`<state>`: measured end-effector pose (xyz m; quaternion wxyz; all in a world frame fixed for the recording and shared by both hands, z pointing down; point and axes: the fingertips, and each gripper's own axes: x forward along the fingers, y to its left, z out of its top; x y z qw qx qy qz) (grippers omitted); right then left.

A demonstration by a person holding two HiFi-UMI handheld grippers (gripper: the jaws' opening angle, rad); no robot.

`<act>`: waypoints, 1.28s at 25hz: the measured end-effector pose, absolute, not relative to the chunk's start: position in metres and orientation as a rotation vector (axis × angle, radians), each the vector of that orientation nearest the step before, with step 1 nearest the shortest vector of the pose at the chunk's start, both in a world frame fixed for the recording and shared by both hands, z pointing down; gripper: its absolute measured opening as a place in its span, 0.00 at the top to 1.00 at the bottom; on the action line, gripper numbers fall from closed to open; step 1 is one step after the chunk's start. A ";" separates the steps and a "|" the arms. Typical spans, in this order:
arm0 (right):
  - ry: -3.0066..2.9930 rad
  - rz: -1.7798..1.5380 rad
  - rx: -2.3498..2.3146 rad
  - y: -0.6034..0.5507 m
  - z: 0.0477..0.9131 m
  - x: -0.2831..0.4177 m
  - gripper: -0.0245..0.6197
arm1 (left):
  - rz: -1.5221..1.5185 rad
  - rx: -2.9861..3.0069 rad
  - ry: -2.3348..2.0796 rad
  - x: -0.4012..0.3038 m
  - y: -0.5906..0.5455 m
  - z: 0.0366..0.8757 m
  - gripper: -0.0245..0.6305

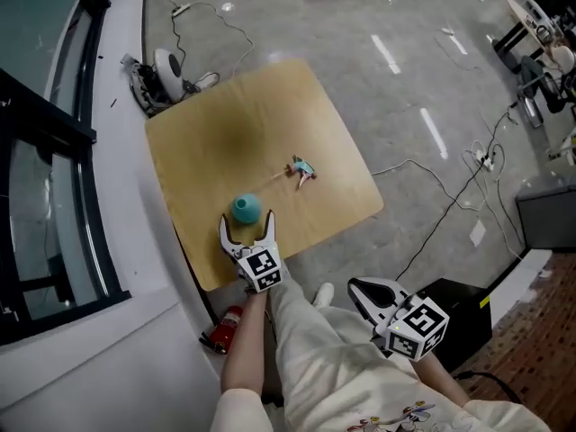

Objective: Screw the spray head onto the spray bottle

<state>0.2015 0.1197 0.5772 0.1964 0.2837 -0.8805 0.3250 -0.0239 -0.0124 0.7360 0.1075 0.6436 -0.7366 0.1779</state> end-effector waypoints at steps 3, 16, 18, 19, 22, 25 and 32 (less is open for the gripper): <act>-2.413 0.922 0.822 0.106 0.596 0.197 0.95 | 0.515 1.853 -2.187 -0.041 -0.040 0.762 0.23; -2.383 0.939 0.749 0.094 0.619 0.159 0.95 | 0.526 1.884 -2.111 -0.044 -0.072 0.782 0.33; -2.391 0.929 0.749 0.086 0.618 0.154 0.95 | 0.544 1.918 -2.094 -0.039 -0.069 0.771 0.33; -2.396 0.927 0.753 0.080 0.616 0.152 0.95 | 0.552 1.948 -2.084 -0.035 -0.066 0.762 0.33; -2.413 0.946 0.784 0.057 0.613 0.141 0.95 | 0.576 2.056 -2.042 -0.023 -0.056 0.724 0.33; -2.408 1.033 0.836 0.023 0.610 0.125 0.95 | 0.544 2.102 -2.022 -0.025 -0.042 0.677 0.33; -2.241 1.669 1.045 -0.082 0.631 0.078 0.93 | 0.461 2.163 -1.941 -0.040 -0.030 0.612 0.33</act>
